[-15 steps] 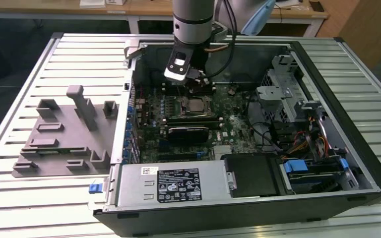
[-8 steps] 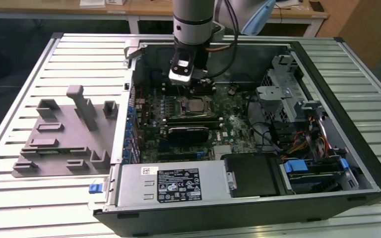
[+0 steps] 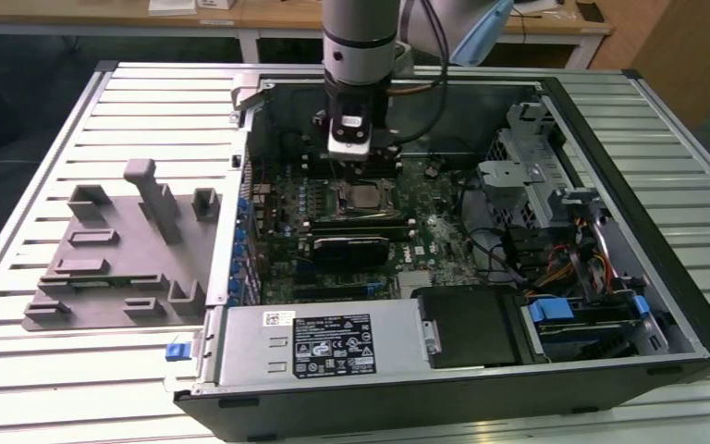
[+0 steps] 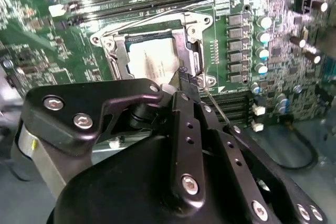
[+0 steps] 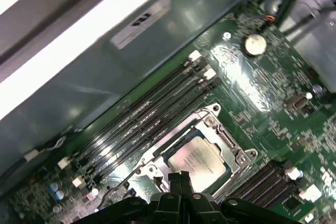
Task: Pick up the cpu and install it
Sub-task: 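Close the cpu cover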
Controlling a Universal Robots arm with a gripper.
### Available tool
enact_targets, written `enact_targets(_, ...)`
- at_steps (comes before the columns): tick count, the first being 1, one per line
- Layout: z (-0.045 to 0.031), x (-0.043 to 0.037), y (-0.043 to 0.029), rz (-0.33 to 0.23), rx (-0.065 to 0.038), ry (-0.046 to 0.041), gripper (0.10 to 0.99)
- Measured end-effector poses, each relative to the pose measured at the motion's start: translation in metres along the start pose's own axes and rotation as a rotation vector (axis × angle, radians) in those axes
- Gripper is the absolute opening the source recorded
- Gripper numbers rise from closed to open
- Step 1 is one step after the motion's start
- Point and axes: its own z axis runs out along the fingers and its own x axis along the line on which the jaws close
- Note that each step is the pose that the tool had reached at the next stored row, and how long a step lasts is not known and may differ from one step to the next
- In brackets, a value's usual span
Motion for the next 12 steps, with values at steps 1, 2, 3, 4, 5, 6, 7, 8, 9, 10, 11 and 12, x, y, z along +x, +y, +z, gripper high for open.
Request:
enact_targets(1, 0.0003, 0.0, 0.0, -0.019, 0.0, 0.0005, 0.106)
enact_targets(2, 0.0005, 0.0, 0.0, -0.037, 0.0, 0.001, 0.106)
enact_targets(3, 0.0009, 0.0, 0.0, -0.055, 0.0, 0.0015, 0.106)
enact_targets(4, 0.0012, 0.0, 0.0, -0.073, 0.0, 0.0019, 0.106)
enact_targets(5, 0.0015, 0.0, 0.0, -0.091, 0.0, 0.0024, 0.106)
enact_targets(6, 0.0018, 0.0, -0.0001, -0.109, 0.0, 0.0029, 0.106)
enact_targets(7, 0.0021, 0.0, -0.0001, -0.127, 0.0, 0.0034, 0.106)
enact_targets(8, 0.0024, 0.0, -0.0001, -0.147, 0.0, 0.0039, 0.106)
enact_targets(9, 0.0028, 0.0, -0.0001, -0.166, 0.0, 0.0044, 0.106)
enact_targets(10, 0.0032, 0.0, -0.0001, -0.184, 0.0, 0.0049, 0.106)
enact_targets(11, 0.0036, 0.0, -0.0001, -0.202, 0.0, 0.0053, 0.106)
enact_targets(12, 0.0041, 0.0, -0.0001, -0.22, 0.0, 0.0058, 0.106)
